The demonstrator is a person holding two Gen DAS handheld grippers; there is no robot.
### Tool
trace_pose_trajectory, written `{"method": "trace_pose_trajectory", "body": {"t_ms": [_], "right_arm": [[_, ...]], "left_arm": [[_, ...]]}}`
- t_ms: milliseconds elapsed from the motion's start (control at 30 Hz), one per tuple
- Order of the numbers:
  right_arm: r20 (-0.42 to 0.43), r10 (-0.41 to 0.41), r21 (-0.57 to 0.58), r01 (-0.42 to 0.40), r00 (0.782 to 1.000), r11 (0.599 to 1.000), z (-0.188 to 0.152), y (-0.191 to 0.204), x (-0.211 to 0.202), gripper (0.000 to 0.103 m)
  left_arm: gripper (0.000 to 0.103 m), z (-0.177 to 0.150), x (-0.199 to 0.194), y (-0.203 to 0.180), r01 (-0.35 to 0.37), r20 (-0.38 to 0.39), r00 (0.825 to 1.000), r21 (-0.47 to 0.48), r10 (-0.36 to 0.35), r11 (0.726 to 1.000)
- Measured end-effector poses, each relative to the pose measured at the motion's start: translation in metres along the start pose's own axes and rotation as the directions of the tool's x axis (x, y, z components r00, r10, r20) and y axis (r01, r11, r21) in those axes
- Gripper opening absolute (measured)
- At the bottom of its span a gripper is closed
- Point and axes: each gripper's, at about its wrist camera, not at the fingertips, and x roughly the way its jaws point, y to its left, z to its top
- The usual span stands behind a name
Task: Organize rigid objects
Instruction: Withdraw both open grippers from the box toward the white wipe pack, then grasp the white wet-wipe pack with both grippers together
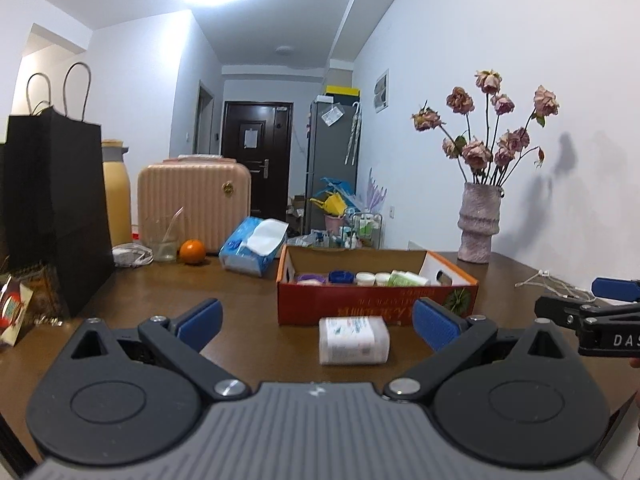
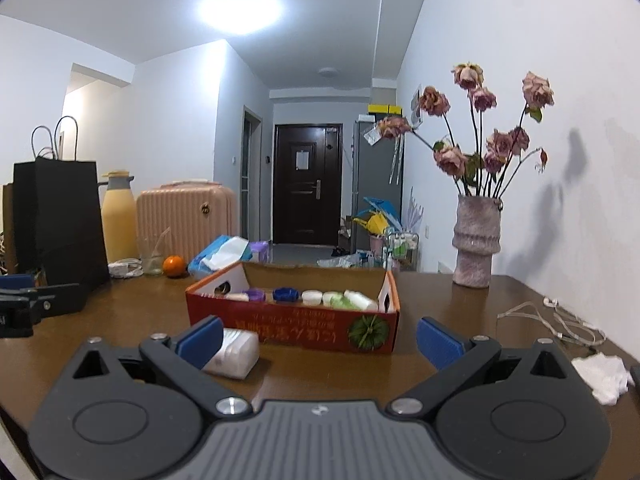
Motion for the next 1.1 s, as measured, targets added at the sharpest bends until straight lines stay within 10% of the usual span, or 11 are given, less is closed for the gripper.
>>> {"method": "trace_pose_trajectory", "body": {"t_ms": [733,1100], "right_arm": [[-0.215,0.114,0.090,-0.096,0.970,0.991,-0.041,0.018,0.057,0.087],[-0.273,0.214,0.186,-0.167,0.938,0.968,-0.029,0.022,0.141,0.053]], "left_arm": [[0.103,-0.034,0.079,0.018,0.057,-0.274,0.959,-0.052,-0.069,0.997],[0.057,-0.020,0.161,0.028,0.092,-0.360,0.924,-0.123,-0.131,0.988]]}}
